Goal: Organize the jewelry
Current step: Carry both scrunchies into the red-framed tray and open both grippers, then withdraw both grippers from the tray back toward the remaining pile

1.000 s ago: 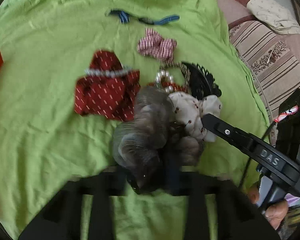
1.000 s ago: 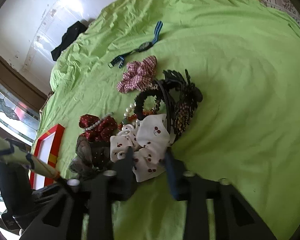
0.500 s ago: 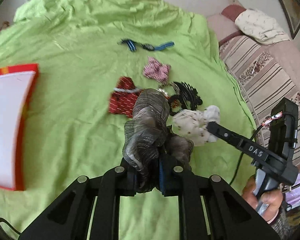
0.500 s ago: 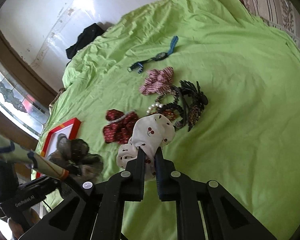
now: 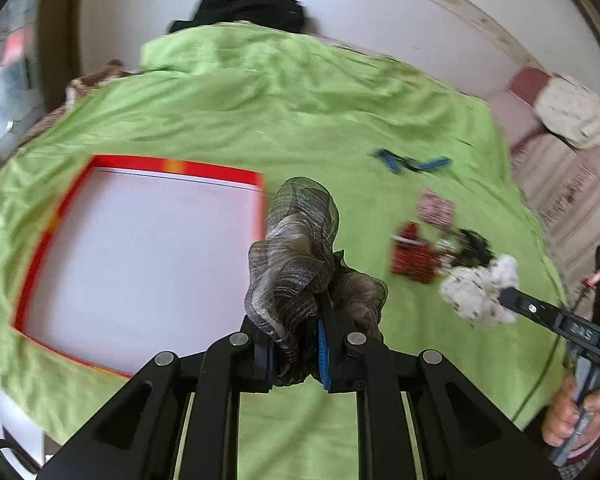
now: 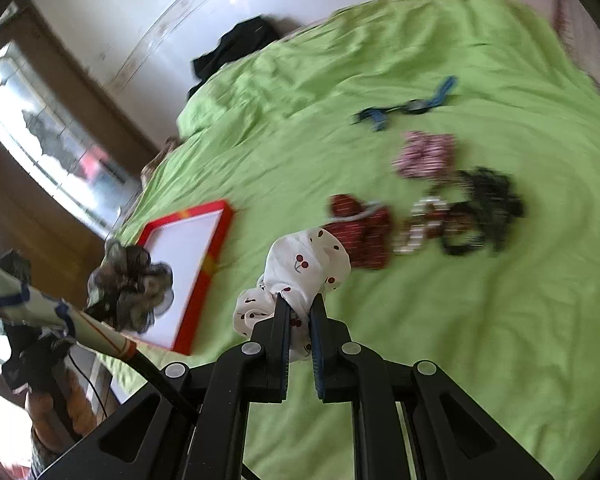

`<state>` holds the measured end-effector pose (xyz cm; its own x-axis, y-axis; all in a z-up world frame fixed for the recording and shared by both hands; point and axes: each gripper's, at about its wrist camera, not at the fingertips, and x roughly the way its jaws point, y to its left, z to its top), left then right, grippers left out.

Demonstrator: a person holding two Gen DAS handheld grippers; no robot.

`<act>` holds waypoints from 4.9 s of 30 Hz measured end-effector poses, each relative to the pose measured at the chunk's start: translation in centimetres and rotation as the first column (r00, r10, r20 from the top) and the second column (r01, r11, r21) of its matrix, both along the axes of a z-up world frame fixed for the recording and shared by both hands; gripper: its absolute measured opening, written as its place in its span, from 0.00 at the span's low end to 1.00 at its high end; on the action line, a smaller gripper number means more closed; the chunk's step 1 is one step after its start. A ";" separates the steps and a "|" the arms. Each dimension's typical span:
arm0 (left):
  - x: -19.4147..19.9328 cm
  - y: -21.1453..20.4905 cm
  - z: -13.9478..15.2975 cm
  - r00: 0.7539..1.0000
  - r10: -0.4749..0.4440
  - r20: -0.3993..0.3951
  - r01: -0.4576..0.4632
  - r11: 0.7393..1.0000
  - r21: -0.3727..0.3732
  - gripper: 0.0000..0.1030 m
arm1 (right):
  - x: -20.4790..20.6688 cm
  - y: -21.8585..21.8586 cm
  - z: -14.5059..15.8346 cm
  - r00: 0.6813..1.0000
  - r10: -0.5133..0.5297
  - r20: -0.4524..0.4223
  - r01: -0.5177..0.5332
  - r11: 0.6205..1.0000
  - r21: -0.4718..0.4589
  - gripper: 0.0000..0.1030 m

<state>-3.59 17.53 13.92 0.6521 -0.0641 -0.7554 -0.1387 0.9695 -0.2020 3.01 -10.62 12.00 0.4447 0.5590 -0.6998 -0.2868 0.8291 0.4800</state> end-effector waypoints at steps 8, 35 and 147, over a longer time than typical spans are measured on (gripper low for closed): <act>2.7 11.3 -1.6 0.989 0.141 -0.051 -0.139 0.990 0.034 0.15 | 2.6 10.8 0.4 0.989 0.145 -0.018 -0.144 0.989 0.015 0.10; 11.6 24.0 -7.9 0.949 0.293 -0.117 -0.292 0.956 0.026 0.42 | 13.7 26.5 -6.4 0.973 0.225 -0.047 -0.229 0.967 -0.114 0.38; -2.9 -8.7 0.9 0.999 -0.005 0.037 0.000 0.991 0.134 0.88 | -7.0 -14.2 -0.6 0.902 -0.385 0.196 0.428 0.858 -0.284 0.88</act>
<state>-6.54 8.84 14.84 0.6798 0.0344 -0.7326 -0.1312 0.9885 -0.0753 -4.00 -24.81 11.43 0.6815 0.0706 -0.7284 0.0678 0.9849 0.1590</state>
